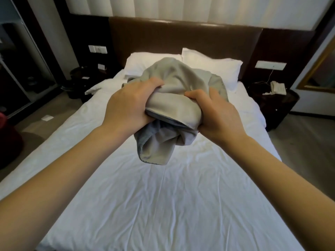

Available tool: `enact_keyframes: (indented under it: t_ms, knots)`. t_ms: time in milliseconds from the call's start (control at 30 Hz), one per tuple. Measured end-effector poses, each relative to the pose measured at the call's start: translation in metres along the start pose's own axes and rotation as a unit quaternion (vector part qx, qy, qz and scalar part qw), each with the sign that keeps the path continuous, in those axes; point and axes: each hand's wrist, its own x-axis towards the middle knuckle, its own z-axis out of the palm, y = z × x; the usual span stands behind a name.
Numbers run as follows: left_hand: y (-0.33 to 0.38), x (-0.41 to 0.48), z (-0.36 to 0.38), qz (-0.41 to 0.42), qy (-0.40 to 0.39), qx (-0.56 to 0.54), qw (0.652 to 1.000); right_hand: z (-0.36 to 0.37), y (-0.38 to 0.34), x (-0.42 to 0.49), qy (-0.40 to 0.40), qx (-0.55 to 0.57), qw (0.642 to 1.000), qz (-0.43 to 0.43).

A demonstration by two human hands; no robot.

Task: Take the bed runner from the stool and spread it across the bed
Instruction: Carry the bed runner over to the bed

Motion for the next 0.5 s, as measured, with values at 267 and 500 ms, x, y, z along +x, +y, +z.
enact_keyframes:
  t_ms: [267,500]
  knots:
    - [-0.063,-0.052,0.071,-0.018,-0.028,-0.040,0.999,0.097,-0.008,-0.016,-0.039,-0.007,0.999,0.017]
    - [-0.111,-0.101,0.129,-0.022,-0.065,-0.067,0.995,0.184,-0.015,-0.050,-0.032,0.016,0.999,0.035]
